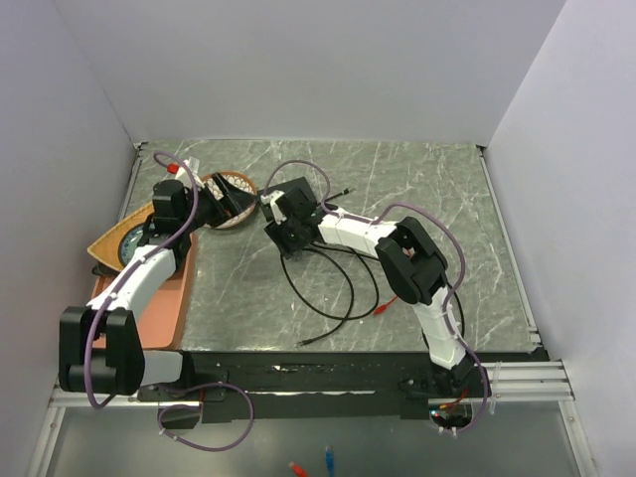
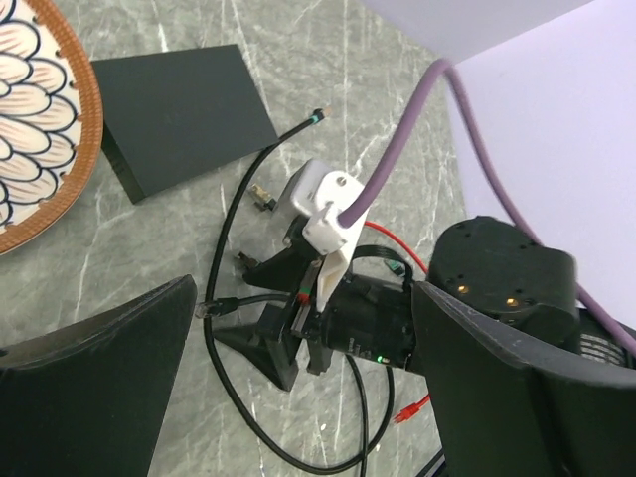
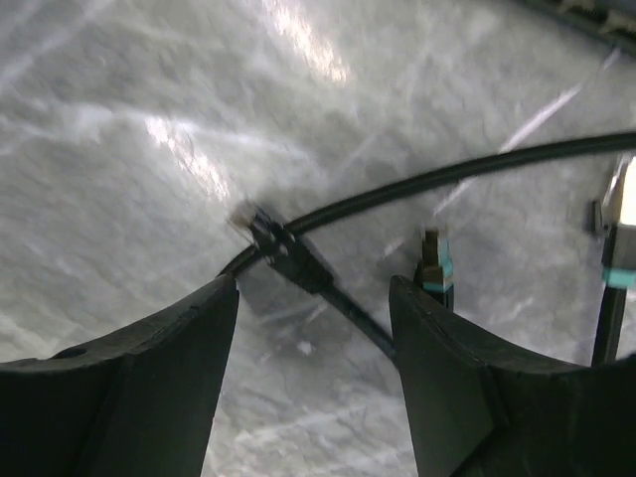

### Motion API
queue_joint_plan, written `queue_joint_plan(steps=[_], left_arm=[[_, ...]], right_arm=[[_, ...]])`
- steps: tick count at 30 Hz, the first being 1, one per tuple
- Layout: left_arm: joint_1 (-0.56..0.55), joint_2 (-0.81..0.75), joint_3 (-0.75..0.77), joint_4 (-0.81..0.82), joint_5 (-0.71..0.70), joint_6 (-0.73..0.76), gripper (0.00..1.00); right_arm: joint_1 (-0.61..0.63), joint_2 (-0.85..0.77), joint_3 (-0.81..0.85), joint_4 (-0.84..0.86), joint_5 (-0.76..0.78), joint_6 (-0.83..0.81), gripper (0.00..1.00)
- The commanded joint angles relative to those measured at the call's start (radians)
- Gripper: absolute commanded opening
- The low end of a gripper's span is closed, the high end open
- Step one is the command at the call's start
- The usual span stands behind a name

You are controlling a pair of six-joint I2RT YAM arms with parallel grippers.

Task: Insert the plug into the switch port

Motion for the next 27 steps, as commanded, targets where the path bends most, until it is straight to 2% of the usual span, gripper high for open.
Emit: queue_joint_plan(steps=[1, 5, 6, 8, 9, 11, 15, 21, 27], left_arm=[[0.007, 0.014, 0.035, 0.038, 0.028, -0.004, 0.96], [0.008, -0.009, 0.026, 0.040, 0.019, -0.001, 0.96], [0.008, -0.015, 0.024, 0.041, 0.019, 0.000, 0.96], [0.008, -0.036, 0.020, 0.041, 0.010, 0.003, 0.96], [0.008, -0.045, 0.017, 0.043, 0.008, 0.005, 0.96], [0.008, -0.068, 0.003, 0.055, 0.007, 0.003, 0.96], [0.008, -0.110, -0.032, 0.110, 0.027, -0.006, 0.96], [0.008, -0.213, -0.092, 0.187, 0.004, -0.017, 0.96], [0.004, -0.263, -0.104, 0.257, 0.085, -0.021, 0.96]], right_arm=[[0.003, 0.045, 0.061, 0.017, 0.031, -0.011, 0.65], [0.002, 0.058, 0.061, 0.020, 0.010, -0.037, 0.49], [0.003, 0.059, 0.066, 0.015, 0.010, -0.041, 0.40], [0.002, 0.064, 0.067, 0.009, 0.010, -0.053, 0.28], [0.003, 0.064, 0.066, 0.007, 0.020, -0.054, 0.13], [0.003, 0.053, 0.058, 0.009, 0.056, -0.059, 0.00], [0.002, -0.071, -0.035, 0.061, 0.146, -0.070, 0.00], [0.000, -0.301, -0.135, 0.080, 0.131, -0.071, 0.00], [0.002, -0.476, -0.206, 0.078, 0.110, -0.024, 0.00]])
